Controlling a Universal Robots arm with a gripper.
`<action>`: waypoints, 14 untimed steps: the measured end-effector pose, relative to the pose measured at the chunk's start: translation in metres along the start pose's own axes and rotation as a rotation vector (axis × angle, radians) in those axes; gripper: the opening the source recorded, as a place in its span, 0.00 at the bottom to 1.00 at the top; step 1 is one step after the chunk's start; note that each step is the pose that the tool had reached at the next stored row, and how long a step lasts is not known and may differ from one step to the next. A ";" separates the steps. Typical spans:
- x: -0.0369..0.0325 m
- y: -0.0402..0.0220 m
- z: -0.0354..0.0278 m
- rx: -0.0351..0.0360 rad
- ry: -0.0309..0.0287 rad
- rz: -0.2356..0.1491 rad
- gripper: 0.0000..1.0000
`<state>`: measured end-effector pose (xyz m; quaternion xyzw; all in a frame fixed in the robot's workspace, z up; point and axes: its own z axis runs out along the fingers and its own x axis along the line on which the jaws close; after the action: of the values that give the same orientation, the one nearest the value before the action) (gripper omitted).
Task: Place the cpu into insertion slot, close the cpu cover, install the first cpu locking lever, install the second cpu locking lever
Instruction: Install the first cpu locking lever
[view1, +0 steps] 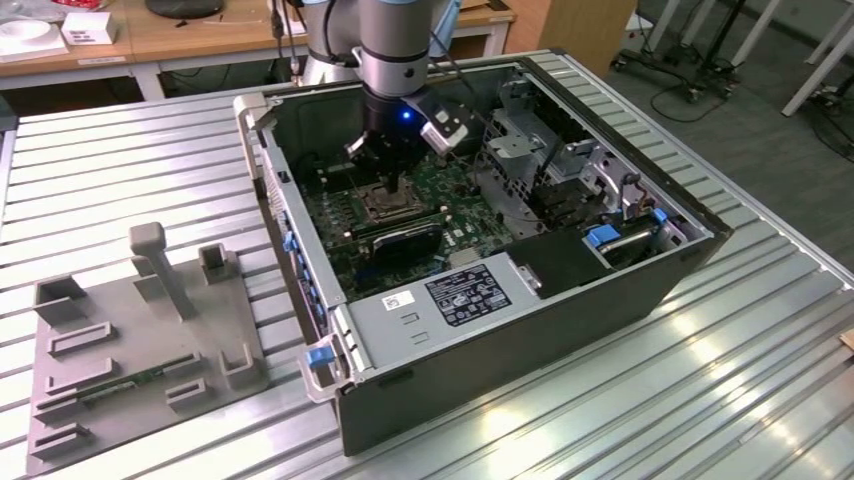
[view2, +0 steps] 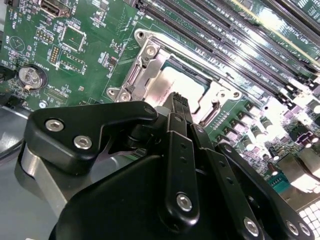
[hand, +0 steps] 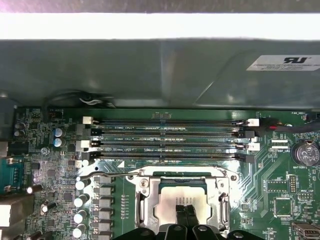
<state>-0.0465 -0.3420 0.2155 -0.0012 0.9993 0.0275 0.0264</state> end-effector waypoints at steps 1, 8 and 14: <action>0.0000 0.0000 -0.0007 0.0000 0.0000 0.000 0.11; -0.0004 0.0004 -0.0066 0.0000 0.0000 0.000 0.11; -0.0007 0.0007 -0.0136 0.0000 0.0000 0.000 0.11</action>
<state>-0.0465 -0.3420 0.2292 -0.0012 0.9993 0.0275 0.0263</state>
